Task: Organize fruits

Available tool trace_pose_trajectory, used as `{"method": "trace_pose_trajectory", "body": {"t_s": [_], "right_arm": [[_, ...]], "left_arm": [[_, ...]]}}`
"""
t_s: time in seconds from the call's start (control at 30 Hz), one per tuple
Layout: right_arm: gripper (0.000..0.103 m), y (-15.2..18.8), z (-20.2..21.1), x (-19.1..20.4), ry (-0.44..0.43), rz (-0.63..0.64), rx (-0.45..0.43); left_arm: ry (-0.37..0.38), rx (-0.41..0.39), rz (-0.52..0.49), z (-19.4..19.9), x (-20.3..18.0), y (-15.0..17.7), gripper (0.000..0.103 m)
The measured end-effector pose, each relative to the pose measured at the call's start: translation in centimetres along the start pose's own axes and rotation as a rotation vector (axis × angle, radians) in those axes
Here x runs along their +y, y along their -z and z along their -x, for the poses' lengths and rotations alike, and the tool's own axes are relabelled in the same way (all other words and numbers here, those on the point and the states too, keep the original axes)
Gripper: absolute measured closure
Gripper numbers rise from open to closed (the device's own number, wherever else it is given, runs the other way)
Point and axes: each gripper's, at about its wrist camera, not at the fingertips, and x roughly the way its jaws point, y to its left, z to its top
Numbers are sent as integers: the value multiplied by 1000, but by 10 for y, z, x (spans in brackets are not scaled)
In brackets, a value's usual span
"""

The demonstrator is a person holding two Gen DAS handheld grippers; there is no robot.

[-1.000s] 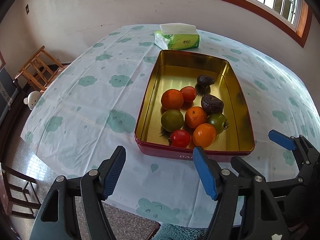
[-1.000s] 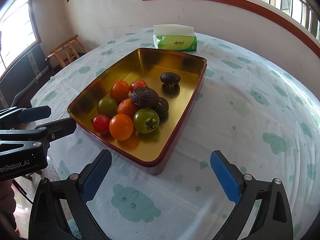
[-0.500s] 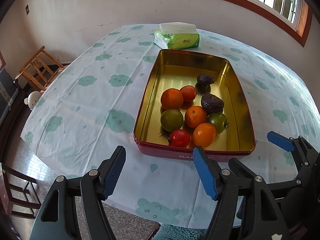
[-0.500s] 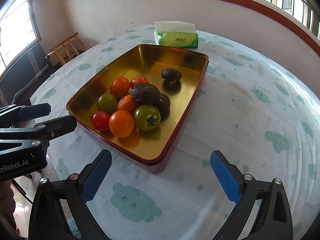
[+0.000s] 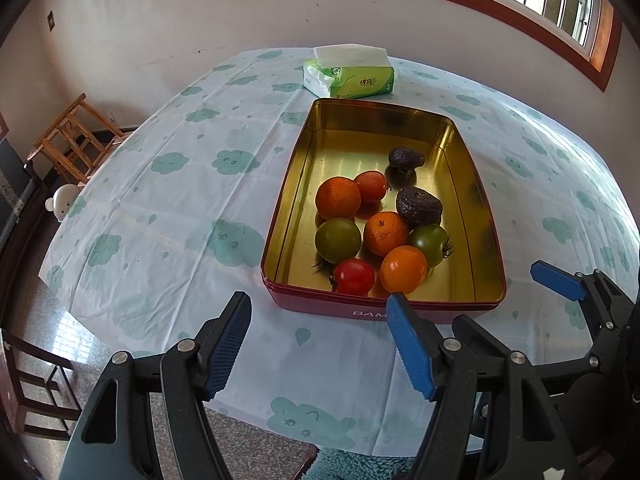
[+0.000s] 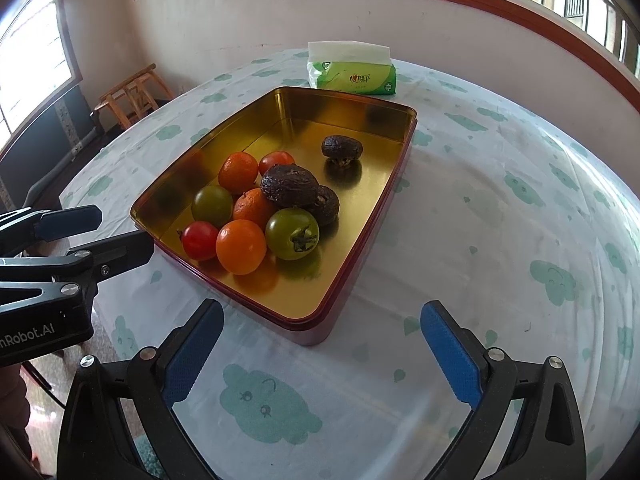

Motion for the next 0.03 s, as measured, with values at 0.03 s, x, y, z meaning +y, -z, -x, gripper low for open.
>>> {"method": "trace_pose_trajectory", "body": {"t_s": [0.03], "right_arm": [[4, 0, 0, 0, 0, 1, 0]], "left_arm": [[5, -2, 1, 1, 0, 0, 29]]}}
